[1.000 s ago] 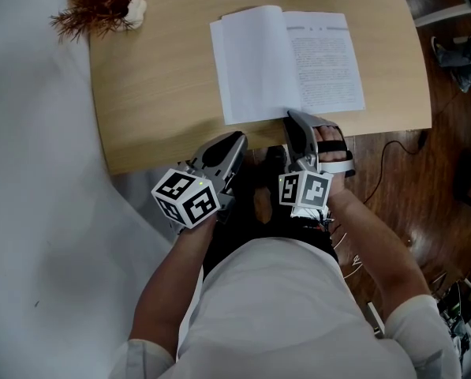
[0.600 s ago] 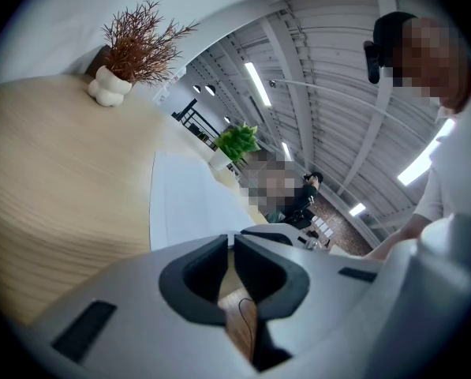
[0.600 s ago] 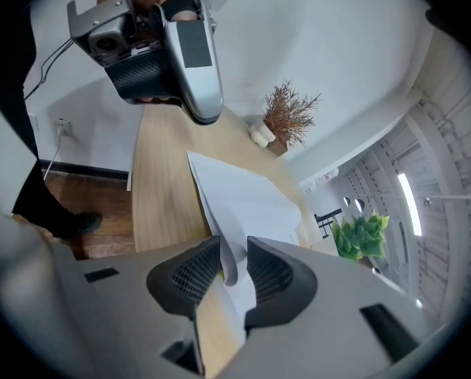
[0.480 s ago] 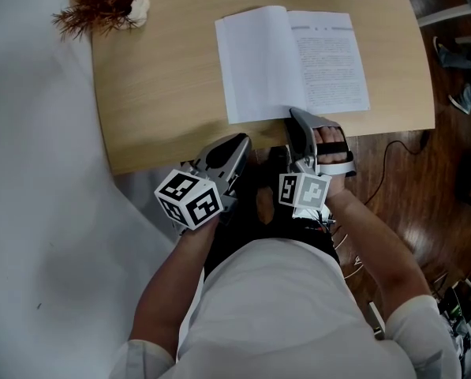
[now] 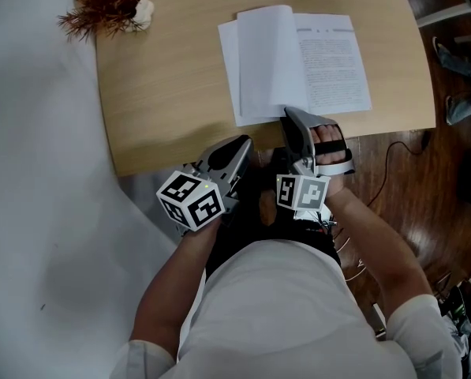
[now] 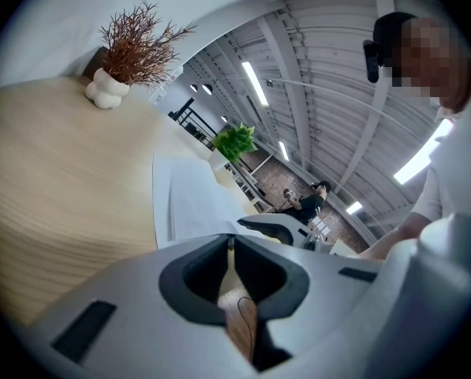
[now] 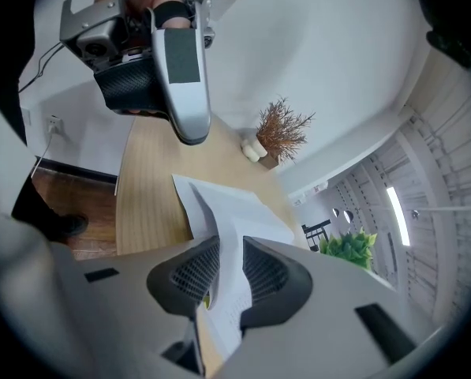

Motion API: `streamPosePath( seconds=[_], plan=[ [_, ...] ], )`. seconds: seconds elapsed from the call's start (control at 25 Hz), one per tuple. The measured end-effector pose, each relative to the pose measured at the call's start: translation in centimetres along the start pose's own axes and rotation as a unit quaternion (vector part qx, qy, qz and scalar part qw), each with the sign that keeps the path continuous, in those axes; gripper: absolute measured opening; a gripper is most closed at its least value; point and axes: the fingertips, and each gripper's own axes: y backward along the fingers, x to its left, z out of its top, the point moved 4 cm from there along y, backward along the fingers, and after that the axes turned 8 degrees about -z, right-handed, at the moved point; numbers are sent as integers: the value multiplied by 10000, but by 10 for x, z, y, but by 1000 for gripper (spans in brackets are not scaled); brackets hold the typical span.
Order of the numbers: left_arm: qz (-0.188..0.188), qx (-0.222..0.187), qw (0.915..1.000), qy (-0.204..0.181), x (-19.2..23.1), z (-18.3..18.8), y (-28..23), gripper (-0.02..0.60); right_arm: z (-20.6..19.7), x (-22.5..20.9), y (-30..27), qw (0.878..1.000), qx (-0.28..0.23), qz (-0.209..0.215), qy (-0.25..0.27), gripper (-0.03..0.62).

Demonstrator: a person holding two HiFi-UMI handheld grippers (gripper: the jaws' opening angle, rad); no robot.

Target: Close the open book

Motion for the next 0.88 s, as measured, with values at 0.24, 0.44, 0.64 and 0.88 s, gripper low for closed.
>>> streamPosePath(
  seconds=[0.24, 0.44, 0.64, 0.88],
  plan=[
    [-16, -56, 10000, -28, 1, 5, 2, 0, 10, -4, 2, 9999, -84, -76, -41, 87],
    [-8, -89, 10000, -37, -1, 7, 3, 0, 19, -9, 1, 9997, -176, -107, -93, 87],
    [-7, -102, 9999, -55, -1, 10, 3, 0, 27, -14, 0, 9994, -263, -154, -144, 87],
    [-18, -125, 9999, -64, -4, 14, 0, 0, 36, -23, 3, 9988, -389, -148, -268, 69]
  ],
)
